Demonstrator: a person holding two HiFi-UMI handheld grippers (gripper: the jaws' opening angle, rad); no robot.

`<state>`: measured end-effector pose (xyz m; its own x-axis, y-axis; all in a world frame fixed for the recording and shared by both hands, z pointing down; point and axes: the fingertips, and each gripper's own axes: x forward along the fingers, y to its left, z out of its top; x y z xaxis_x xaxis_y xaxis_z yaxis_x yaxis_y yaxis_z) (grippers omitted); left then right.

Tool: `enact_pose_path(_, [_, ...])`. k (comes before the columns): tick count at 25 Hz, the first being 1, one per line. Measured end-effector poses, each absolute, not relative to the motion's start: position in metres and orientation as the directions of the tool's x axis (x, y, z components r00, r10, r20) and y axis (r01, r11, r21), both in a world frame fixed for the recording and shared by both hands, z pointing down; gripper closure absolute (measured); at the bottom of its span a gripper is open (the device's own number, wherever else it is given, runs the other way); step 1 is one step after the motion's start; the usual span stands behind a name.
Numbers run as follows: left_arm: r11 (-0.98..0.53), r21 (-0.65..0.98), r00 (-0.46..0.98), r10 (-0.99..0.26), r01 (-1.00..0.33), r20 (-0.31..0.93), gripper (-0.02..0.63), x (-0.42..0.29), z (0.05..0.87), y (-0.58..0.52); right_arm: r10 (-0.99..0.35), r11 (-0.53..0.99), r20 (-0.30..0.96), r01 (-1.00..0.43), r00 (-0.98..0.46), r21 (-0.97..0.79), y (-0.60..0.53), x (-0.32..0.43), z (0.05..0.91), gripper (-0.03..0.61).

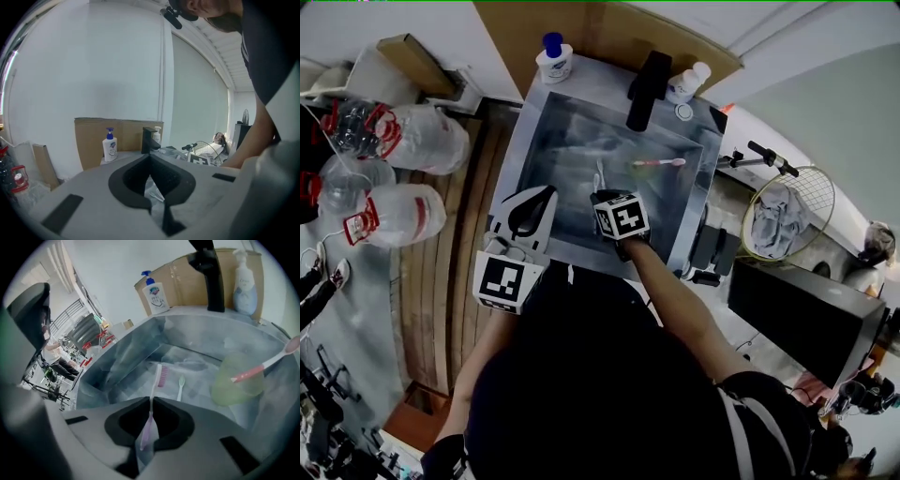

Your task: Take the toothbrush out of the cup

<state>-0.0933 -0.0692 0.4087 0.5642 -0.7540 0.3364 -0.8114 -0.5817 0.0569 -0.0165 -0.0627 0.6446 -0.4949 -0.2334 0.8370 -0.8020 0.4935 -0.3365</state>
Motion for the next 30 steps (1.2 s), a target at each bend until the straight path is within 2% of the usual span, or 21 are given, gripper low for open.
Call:
enact_pose_path(7, [-0.53,0.05,0.511,-0.783,-0.847,0.356,0.594,-0.114,0.411,-0.071,-0.147,0.404,0.877,-0.838,-0.457,-0.368,-0.08,-0.025,0.686,0.534])
enact_pose_path(12, [-0.504,0.051,0.486,-0.793,-0.862,0.367,0.594,-0.122,0.413,-0.071,-0.113,0.406,0.913,-0.857,-0.393,-0.319,-0.091,-0.029,0.704,0.534])
enact_pose_path(18, [-0.49,0.047,0.471,-0.801,-0.871,0.369,0.594,-0.129,0.414,-0.072,-0.12,0.393,0.934,-0.88,-0.337,-0.267,-0.096,-0.033,0.712,0.532])
enact_pose_path(22, [-0.498,0.05,0.478,-0.794,-0.866,0.375,0.594,-0.127,0.416,-0.072,-0.155,0.391,0.924,-0.881,-0.349,-0.267,-0.099,-0.033,0.703,0.529])
enact_pose_path(23, [-0.504,0.05,0.484,-0.791,-0.862,0.374,0.594,-0.126,0.416,-0.072,-0.168,0.389,0.919,-0.88,-0.357,-0.271,-0.1,-0.032,0.698,0.515])
enact_pose_path(25, [-0.516,0.052,0.497,-0.785,-0.855,0.37,0.594,-0.121,0.415,-0.073,-0.201,0.392,0.906,-0.878,-0.373,-0.275,-0.102,-0.029,0.688,0.4])
enact_pose_path(30, [-0.557,0.051,0.536,-0.766,-0.829,0.354,0.594,-0.111,0.413,-0.074,-0.351,0.395,0.845,-0.882,-0.404,-0.257,-0.103,-0.018,0.647,0.399])
